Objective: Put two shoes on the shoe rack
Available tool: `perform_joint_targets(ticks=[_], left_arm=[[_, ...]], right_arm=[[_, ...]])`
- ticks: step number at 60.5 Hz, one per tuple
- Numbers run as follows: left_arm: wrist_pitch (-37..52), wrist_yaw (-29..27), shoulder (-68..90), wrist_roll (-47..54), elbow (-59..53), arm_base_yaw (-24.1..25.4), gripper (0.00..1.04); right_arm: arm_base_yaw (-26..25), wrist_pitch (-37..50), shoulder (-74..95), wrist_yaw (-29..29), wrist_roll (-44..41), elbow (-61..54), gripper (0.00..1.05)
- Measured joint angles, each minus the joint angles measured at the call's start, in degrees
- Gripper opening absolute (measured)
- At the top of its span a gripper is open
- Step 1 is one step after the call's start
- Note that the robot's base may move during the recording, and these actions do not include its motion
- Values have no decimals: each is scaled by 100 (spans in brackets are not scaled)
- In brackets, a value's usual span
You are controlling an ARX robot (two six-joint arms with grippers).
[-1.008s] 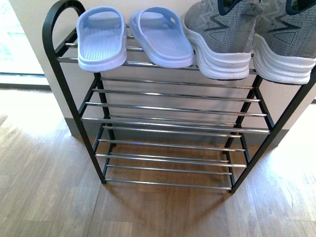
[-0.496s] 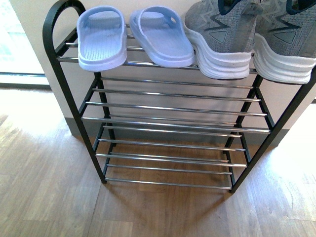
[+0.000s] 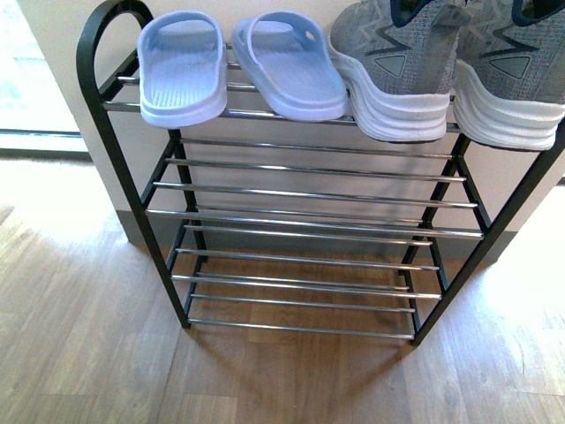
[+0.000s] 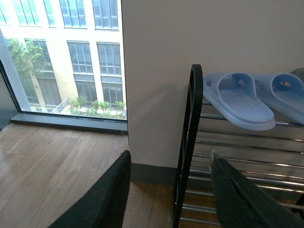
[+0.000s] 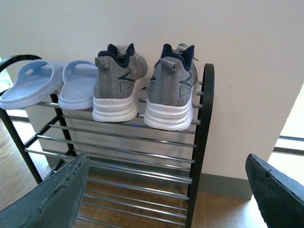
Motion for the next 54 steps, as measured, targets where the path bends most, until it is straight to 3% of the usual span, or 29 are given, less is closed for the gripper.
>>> perform_joint_targets(ticks=[15,54], left_arm=[[0,2,0,4,0,0,97],[0,0,0,13,0,0,95]], right_arm=[[0,0,2,0,0,0,96],[0,0,0,-2,0,0,96]])
